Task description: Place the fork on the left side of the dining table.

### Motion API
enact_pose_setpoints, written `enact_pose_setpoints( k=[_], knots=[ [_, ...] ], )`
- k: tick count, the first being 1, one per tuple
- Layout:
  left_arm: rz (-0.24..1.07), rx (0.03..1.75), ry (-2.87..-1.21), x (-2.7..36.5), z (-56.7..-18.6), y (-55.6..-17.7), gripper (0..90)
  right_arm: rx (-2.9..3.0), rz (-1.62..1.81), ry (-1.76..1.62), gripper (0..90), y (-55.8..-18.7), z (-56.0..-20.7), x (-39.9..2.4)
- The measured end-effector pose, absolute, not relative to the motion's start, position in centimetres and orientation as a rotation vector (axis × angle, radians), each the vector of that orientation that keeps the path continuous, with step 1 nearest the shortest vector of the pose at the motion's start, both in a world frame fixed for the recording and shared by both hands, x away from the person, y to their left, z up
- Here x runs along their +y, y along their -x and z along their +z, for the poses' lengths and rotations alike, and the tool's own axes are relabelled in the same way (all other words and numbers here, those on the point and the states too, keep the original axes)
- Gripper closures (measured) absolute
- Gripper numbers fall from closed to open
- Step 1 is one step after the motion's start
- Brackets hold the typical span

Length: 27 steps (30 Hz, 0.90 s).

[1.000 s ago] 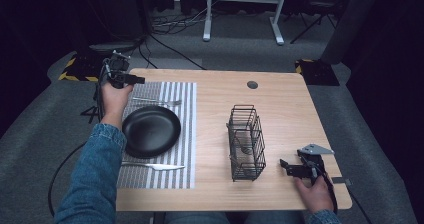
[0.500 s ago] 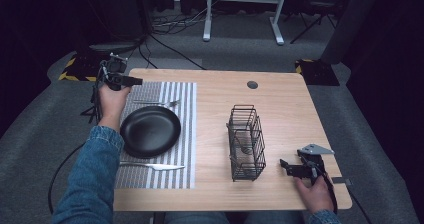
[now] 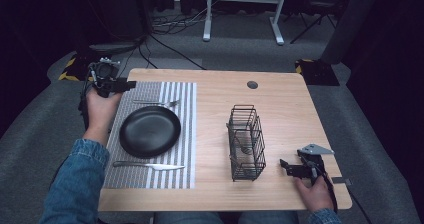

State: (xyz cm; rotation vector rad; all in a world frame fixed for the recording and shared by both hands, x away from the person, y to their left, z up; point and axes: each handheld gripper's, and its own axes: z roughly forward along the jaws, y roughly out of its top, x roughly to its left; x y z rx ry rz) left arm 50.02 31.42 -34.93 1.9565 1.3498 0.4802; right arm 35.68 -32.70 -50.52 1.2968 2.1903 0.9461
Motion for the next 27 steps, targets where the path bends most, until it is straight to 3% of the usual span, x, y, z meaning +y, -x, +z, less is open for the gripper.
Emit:
enact_pose_setpoints(
  k=[12, 18, 27],
  knots=[
    [0.507, 1.256, -1.877, 32.9, -33.4, -43.1, 52.0, 2.191, 0.946, -1.297, 15.1, -35.7, -50.5, -32.7],
    [0.563, 1.245, -1.925, 32.8, -33.1, -40.5, 51.8, 2.190, 0.948, -1.297, 15.2, -35.7, -50.5, -32.7],
    [0.508, 1.197, -1.954, 33.0, -33.5, -36.3, 48.4, 2.190, 0.948, -1.298, 15.2, -35.7, -50.5, -32.7]
  ],
)
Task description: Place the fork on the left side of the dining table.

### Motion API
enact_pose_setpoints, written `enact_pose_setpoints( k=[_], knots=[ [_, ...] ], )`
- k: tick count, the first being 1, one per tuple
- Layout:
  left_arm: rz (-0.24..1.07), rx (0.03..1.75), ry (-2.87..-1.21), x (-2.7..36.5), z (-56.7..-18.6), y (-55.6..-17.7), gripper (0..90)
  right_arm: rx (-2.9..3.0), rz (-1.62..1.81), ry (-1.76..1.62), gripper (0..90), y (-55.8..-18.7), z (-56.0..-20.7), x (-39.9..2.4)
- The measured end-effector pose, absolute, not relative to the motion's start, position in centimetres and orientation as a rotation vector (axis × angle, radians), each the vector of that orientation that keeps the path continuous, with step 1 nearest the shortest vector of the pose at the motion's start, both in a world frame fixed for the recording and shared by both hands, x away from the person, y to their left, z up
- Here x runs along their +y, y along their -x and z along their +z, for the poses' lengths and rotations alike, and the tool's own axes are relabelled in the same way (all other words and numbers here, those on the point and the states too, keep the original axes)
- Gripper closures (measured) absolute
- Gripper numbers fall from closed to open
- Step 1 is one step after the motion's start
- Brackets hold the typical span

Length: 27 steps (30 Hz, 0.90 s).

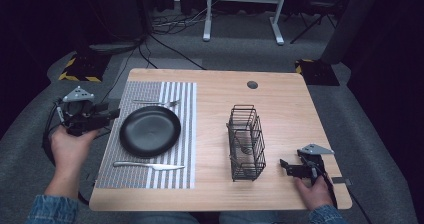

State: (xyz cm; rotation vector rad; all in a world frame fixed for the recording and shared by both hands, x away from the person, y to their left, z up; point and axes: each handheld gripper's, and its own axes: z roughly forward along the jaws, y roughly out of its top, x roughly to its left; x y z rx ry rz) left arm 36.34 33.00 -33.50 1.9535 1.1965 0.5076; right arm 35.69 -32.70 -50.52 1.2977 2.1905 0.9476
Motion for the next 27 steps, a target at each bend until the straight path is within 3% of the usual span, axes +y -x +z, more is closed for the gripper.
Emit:
enact_pose_setpoints(
  k=[13, 22, 27],
  knots=[
    [0.427, 1.086, -2.056, 32.6, -36.2, -32.7, 46.7, 2.190, 0.948, -1.298, 15.2, -35.7, -50.5, -32.7],
    [0.331, 1.053, -1.991, 32.9, -38.3, -30.6, 44.4, 2.190, 0.948, -1.297, 15.2, -35.7, -50.5, -32.7],
    [0.345, 1.022, -1.959, 32.8, -39.6, -29.1, 43.9, 2.191, 0.948, -1.297, 15.2, -35.7, -50.5, -32.7]
  ],
)
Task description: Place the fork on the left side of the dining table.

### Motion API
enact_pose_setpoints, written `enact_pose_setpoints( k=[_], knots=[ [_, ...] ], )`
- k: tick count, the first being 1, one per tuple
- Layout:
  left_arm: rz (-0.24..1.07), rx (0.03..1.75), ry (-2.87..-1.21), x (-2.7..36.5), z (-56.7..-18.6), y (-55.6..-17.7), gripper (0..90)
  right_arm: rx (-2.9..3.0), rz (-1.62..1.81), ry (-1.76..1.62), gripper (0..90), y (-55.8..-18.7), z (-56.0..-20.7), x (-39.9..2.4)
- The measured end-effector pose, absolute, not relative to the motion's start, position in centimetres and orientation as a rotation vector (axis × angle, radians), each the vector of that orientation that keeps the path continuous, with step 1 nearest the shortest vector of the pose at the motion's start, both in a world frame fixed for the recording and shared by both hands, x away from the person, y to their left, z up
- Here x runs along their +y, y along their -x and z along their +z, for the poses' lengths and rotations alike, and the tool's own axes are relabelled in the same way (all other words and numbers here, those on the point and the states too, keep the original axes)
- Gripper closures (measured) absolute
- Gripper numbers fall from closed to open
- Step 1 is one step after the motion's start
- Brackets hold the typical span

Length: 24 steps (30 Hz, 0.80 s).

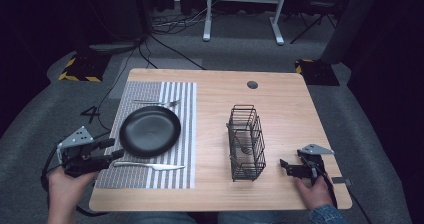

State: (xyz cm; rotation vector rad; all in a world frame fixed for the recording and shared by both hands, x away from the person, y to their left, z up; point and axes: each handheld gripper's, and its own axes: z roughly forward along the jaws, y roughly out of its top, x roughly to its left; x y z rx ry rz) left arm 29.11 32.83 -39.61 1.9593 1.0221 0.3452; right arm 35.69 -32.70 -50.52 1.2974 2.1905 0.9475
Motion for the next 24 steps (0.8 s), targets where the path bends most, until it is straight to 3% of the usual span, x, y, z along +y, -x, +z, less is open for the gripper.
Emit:
enact_pose_setpoints(
  k=[8, 24],
  knots=[
    [0.326, 1.027, -1.951, 32.9, -41.4, -28.1, 42.2, 2.191, 0.947, -1.294, 15.3, -35.7, -50.5, -32.7],
    [0.366, 1.194, -1.944, 33.3, -46.6, -26.5, 35.2, 2.192, 0.949, -1.292, 15.8, -35.7, -50.5, -32.7]
  ],
)
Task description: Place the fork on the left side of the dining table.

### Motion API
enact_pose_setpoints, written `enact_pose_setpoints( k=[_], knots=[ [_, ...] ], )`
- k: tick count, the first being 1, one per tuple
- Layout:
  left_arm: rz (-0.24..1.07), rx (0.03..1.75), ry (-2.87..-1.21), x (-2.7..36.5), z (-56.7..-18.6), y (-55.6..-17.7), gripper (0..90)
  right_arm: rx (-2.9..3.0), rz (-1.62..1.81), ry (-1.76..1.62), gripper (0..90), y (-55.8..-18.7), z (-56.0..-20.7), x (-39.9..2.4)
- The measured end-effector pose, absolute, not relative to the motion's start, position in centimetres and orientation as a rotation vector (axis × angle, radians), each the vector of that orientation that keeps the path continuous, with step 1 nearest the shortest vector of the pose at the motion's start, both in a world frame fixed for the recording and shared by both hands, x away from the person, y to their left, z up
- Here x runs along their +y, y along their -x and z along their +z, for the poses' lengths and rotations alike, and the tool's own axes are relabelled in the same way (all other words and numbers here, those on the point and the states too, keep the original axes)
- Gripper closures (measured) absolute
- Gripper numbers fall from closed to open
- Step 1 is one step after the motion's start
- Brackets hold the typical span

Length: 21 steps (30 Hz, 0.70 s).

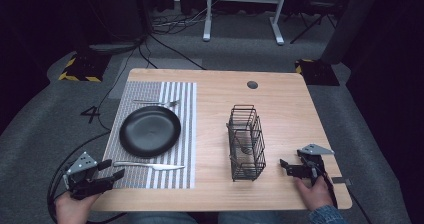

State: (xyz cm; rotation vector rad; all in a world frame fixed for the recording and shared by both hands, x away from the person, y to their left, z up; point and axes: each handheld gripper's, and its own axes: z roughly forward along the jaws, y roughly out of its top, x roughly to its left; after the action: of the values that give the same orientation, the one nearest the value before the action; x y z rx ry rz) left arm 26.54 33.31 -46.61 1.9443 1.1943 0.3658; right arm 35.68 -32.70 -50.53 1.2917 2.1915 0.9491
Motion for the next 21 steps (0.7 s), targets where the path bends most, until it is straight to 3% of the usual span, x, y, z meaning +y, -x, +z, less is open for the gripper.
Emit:
enact_pose_setpoints(
  k=[9, 16, 21],
  knots=[
    [0.448, 1.218, -1.974, 32.9, -48.6, -25.4, 28.3, 2.192, 0.950, -1.292, 15.8, -35.7, -50.5, -32.7],
    [0.475, 1.219, -2.086, 31.9, -50.0, -25.4, 16.4, 2.192, 0.951, -1.291, 16.0, -35.7, -50.5, -32.7],
    [0.517, 1.195, -2.114, 31.4, -50.8, -25.2, 12.5, 2.192, 0.951, -1.291, 16.1, -35.7, -50.5, -32.7]
  ],
)
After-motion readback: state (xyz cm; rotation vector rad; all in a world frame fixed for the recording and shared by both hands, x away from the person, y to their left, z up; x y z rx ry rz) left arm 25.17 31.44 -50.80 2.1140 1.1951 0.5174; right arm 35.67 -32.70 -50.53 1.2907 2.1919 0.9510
